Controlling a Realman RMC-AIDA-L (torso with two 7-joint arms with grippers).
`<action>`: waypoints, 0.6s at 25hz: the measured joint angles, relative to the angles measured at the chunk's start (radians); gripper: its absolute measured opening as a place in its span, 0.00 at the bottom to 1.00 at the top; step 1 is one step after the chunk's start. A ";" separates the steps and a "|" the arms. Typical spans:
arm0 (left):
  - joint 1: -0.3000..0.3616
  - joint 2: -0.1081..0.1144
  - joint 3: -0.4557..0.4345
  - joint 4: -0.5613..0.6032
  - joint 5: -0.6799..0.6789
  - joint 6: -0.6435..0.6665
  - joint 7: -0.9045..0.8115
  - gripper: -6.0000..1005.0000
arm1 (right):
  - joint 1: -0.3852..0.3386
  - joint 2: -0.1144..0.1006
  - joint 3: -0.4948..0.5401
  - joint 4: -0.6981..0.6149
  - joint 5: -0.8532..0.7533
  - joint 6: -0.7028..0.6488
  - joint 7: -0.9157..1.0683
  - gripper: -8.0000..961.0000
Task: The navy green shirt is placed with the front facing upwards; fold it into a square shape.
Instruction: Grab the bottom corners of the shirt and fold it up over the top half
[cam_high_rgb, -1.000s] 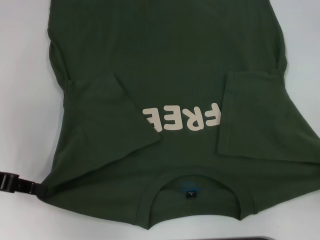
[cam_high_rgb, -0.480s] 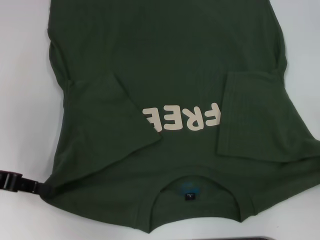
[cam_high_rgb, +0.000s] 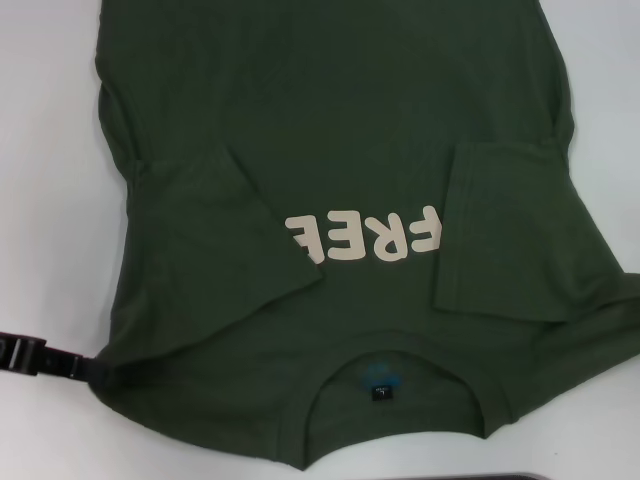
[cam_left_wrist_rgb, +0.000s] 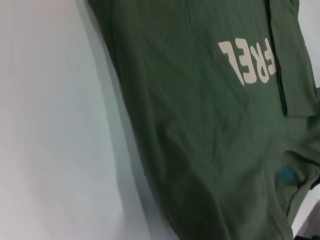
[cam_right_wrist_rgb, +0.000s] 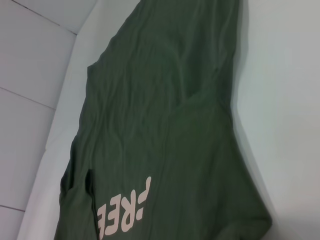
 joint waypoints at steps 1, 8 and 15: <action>-0.002 0.000 -0.001 0.000 0.000 -0.005 -0.003 0.06 | 0.001 0.000 0.001 0.000 0.000 0.000 0.000 0.04; -0.017 0.004 -0.021 0.000 -0.001 -0.040 -0.008 0.15 | 0.003 0.000 0.004 -0.001 0.001 0.003 0.006 0.04; -0.025 0.012 -0.022 -0.001 0.007 -0.042 -0.016 0.57 | 0.006 -0.001 0.006 -0.005 0.003 0.009 0.013 0.04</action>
